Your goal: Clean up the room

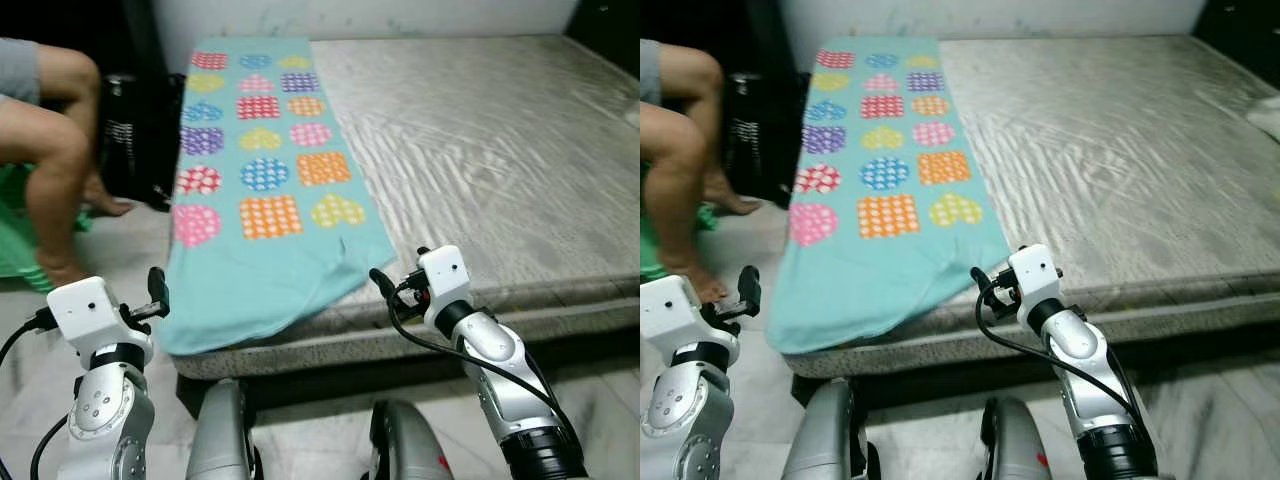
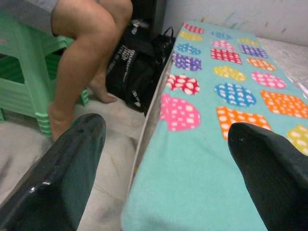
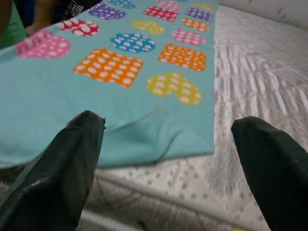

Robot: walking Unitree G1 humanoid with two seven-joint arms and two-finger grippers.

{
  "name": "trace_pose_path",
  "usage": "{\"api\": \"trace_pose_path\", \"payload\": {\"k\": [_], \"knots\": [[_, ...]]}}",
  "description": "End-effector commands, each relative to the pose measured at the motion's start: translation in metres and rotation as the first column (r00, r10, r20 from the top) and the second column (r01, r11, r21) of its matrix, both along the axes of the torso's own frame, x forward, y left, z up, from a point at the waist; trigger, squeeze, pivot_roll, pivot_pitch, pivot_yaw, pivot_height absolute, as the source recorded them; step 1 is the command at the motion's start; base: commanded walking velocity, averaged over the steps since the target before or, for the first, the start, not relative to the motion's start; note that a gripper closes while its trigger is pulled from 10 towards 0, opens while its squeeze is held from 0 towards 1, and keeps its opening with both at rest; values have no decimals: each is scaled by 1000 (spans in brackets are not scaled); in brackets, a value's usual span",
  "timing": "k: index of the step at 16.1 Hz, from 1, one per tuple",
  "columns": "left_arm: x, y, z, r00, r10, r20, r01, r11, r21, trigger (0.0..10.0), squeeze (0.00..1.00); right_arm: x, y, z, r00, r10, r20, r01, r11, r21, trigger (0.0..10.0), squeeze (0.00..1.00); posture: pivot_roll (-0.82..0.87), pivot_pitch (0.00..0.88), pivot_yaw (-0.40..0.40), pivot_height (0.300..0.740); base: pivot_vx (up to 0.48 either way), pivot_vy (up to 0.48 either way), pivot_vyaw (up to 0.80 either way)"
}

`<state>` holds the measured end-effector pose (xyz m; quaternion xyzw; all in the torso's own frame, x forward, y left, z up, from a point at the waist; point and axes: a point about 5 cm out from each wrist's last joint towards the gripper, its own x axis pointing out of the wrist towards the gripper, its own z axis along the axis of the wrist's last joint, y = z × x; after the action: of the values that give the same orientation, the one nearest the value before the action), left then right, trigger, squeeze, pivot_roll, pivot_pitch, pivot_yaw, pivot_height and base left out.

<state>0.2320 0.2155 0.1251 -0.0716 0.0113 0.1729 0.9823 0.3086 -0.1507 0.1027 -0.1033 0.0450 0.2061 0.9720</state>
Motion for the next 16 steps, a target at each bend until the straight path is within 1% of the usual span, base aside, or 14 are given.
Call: {"api": "trace_pose_path", "payload": {"k": [1, 5, 7, 8, 13, 16], "knots": [[-2, 2, 1, 1000, 20, -4, -20, 1000, 11, 10000, 0, 1, 2, 4, 1000, 18, 13, -18, 1000, 6, 10000, 0, -105, 126, -18, 517, 0, 0, 0], [-1, 2, 1, 1000, 27, -7, -27, 999, 16, 10000, 0, 1, 3, 4, 1000, 24, 12, -25, 1000, 13, 10000, 0, -105, 126, -18, 517, 0, 0, 0], [-2, 2, 2, 1000, 25, -6, -25, 1000, 16, 10000, 0, 0, 5, 5, 998, 46, 30, -46, 999, -18, 10000, 0, -104, 130, -17, 517, 0, 0, 0], [-1, 1, 2, 1000, 20, -5, -20, 1000, 14, 10000, 0, -1, 6, 6, 997, 62, 37, -62, 998, -6, 10000, 0, -104, 130, -17, 517, 0, 0, 794], [0, -5, 4, 999, -40, 17, 40, 999, -11, 10000, 0, -3, 7, 5, 997, 66, 30, -66, 998, 3, 10000, 0, -104, 130, -17, 517, 0, 0, 793], [0, -5, 5, 998, -58, 27, 58, 998, -14, 10000, 0, -3, 6, 5, 998, 62, 29, -62, 998, 13, 10000, 0, -107, 133, -15, 517, 0, 0, 0]]}}
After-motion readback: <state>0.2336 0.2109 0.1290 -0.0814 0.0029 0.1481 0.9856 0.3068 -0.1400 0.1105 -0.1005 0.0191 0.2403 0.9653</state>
